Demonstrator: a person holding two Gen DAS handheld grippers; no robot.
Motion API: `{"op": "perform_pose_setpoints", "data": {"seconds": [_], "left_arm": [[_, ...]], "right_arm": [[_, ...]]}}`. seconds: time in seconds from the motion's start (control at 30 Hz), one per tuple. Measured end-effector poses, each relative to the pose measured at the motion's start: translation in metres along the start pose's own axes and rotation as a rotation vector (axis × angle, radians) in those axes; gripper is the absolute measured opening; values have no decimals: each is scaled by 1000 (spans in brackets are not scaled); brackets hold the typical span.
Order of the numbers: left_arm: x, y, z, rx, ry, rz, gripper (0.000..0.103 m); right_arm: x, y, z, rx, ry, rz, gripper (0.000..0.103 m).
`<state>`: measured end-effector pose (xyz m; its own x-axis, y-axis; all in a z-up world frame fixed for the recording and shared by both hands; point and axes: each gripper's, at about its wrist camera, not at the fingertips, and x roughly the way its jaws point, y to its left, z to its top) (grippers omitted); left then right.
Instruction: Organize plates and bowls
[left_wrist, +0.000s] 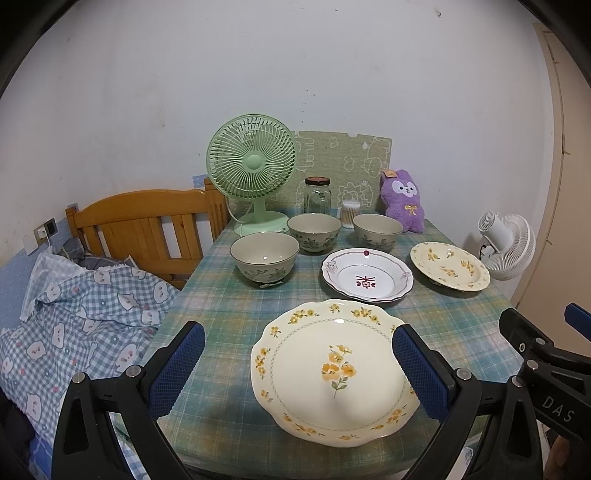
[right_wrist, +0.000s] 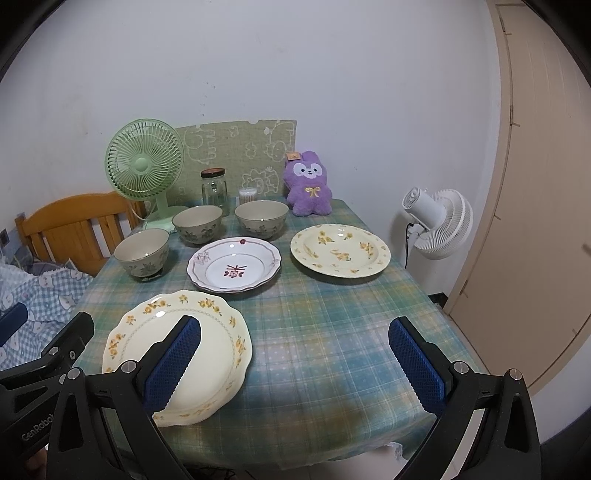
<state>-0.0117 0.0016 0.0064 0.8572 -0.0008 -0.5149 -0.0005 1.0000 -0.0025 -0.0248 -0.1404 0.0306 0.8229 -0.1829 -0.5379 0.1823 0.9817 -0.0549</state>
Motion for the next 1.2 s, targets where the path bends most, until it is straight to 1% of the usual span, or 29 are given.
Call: {"op": "perform_pose_setpoints", "data": {"seconds": [0.43, 0.67, 0.77, 0.9, 1.03, 1.2], "left_arm": [[-2, 4, 2, -2, -2, 0, 102], [9, 5, 13, -7, 32, -8, 101], [16, 7, 18, -12, 61, -15, 99], [30, 9, 24, -16, 119, -17, 96], [47, 10, 27, 3, 164, -17, 90], [77, 16, 26, 5, 241, -29, 85]], "right_arm": [[3, 2, 5, -7, 6, -3, 103], [11, 6, 13, -18, 38, -10, 103], [18, 10, 18, -29, 64, -15, 103], [27, 16, 24, -31, 104, -16, 102], [46, 26, 29, -30, 153, -18, 102], [73, 37, 30, -27, 214, -23, 101]]}}
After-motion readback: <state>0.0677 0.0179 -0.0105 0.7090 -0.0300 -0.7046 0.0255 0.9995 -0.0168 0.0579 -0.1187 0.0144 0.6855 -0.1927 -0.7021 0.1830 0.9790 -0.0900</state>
